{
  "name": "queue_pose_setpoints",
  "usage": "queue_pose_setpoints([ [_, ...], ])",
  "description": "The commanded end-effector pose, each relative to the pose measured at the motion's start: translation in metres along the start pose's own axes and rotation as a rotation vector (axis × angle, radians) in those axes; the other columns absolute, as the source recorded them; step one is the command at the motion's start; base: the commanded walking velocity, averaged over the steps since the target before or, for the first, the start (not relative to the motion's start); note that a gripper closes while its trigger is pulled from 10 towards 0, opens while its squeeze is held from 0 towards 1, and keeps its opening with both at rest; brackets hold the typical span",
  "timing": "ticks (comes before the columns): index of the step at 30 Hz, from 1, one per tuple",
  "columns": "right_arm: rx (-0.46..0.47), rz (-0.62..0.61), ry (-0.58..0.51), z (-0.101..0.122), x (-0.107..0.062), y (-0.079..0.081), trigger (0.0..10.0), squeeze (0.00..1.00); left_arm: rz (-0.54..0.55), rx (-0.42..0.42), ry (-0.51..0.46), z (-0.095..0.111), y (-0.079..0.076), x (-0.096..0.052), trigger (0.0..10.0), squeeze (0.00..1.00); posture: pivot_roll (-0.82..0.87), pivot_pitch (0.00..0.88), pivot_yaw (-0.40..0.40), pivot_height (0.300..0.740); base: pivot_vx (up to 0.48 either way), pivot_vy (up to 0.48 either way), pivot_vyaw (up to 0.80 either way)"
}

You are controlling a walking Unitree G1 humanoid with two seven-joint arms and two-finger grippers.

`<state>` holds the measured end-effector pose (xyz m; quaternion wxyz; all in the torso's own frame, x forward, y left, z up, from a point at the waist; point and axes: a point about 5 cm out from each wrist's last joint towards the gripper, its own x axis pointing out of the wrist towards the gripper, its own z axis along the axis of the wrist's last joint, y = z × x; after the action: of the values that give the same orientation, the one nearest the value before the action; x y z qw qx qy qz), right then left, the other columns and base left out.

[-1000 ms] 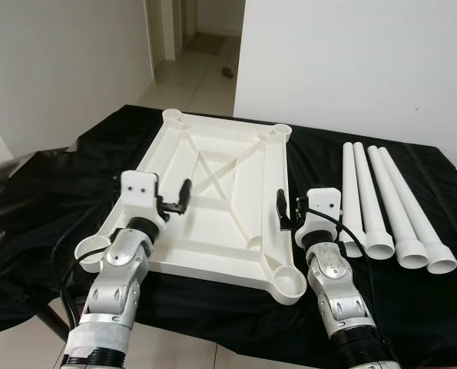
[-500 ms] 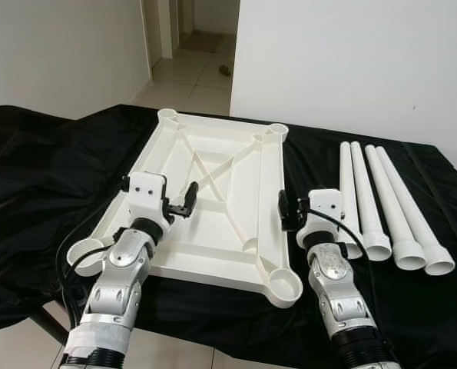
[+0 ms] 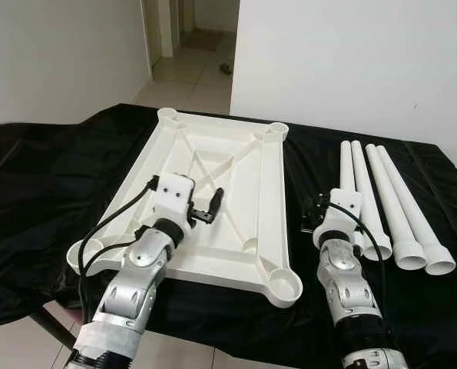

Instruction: Building children table

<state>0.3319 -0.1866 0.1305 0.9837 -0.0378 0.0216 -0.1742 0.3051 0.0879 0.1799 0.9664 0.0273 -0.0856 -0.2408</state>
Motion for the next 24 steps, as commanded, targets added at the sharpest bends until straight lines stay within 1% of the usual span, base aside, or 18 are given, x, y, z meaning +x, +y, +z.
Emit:
queue_pose_setpoints([
  [1, -0.047, -0.059, 0.038, -0.003, 0.003, -0.005, 10.0, 0.0, -0.194, 0.003, 0.004, 0.003, -0.014, 0.0, 10.0, 0.0, 0.02, 0.032, -0.004, 0.74, 0.0, 0.0, 0.0],
  [2, -0.044, -0.085, 0.068, -0.004, 0.004, -0.007, 10.0, 0.0, -0.22, 0.009, 0.0, 0.007, -0.018, 0.0, 10.0, 0.0, 0.01, 0.031, -0.002, 0.74, 0.0, 0.0, 0.0],
  [3, -0.04, -0.089, 0.076, -0.004, 0.004, -0.007, 10.0, 0.0, -0.226, 0.011, 0.0, 0.008, -0.019, 0.0, 10.0, 0.0, 0.01, 0.031, -0.002, 0.74, 0.0, 0.0, 0.0],
  [5, -0.04, -0.089, 0.076, -0.004, 0.004, -0.007, 10.0, 0.0, -0.226, 0.011, 0.0, 0.008, -0.019, 0.0, 10.0, 0.0, 0.01, 0.031, -0.002, 0.74, 0.0, 0.0, 0.0],
  [6, -0.013, -0.111, 0.107, -0.008, 0.004, -0.01, 10.0, 0.0, -0.227, 0.011, -0.004, 0.009, -0.02, 0.001, 10.0, 0.0, 0.01, 0.03, -0.004, 0.74, 0.0, 0.0, 0.0],
  [7, -0.007, -0.127, 0.134, -0.011, 0.004, -0.012, 10.0, 0.0, -0.223, 0.011, -0.005, 0.01, -0.02, 0.001, 10.0, 0.0, 0.01, 0.03, -0.004, 0.74, 0.0, 0.0, 0.0],
  [10, -0.004, -0.145, 0.164, -0.014, 0.003, -0.015, 10.0, 0.0, -0.218, 0.011, -0.004, 0.011, -0.02, 0.001, 10.0, 0.0, 0.01, 0.03, -0.004, 0.74, 0.0, 0.0, 0.0],
  [12, 0.003, -0.163, 0.214, -0.02, -0.002, -0.016, 10.0, 0.0, -0.203, 0.008, 0.0, 0.011, -0.019, 0.001, 10.0, 0.0, 0.01, 0.033, -0.01, 0.74, 0.0, 0.0, 0.0],
  [14, 0.001, -0.165, 0.225, -0.022, -0.003, -0.016, 10.0, 0.0, -0.198, 0.007, 0.0, 0.012, -0.018, 0.0, 10.0, 0.0, 0.01, 0.033, -0.01, 0.74, 0.0, 0.0, 0.0],
  [16, -0.001, -0.164, 0.239, -0.024, -0.005, -0.015, 10.0, 0.0, -0.194, 0.005, 0.002, 0.012, -0.018, 0.0, 10.0, 0.0, 0.01, 0.033, -0.01, 0.74, 0.0, 0.0, 0.0],
  [19, 0.002, -0.123, 0.321, -0.041, -0.019, -0.01, 10.0, 0.0, -0.175, 0.003, 0.008, 0.011, -0.018, 0.0, 10.0, 0.0, 0.01, 0.033, -0.017, 0.74, 0.0, 0.0, 0.0],
  [24, -0.008, -0.067, 0.354, -0.051, -0.026, -0.006, 10.0, 0.0, -0.169, 0.002, 0.004, 0.012, -0.019, 0.0, 10.0, 0.0, 0.01, 0.032, -0.018, 0.74, 0.0, 0.0, 0.0],
])
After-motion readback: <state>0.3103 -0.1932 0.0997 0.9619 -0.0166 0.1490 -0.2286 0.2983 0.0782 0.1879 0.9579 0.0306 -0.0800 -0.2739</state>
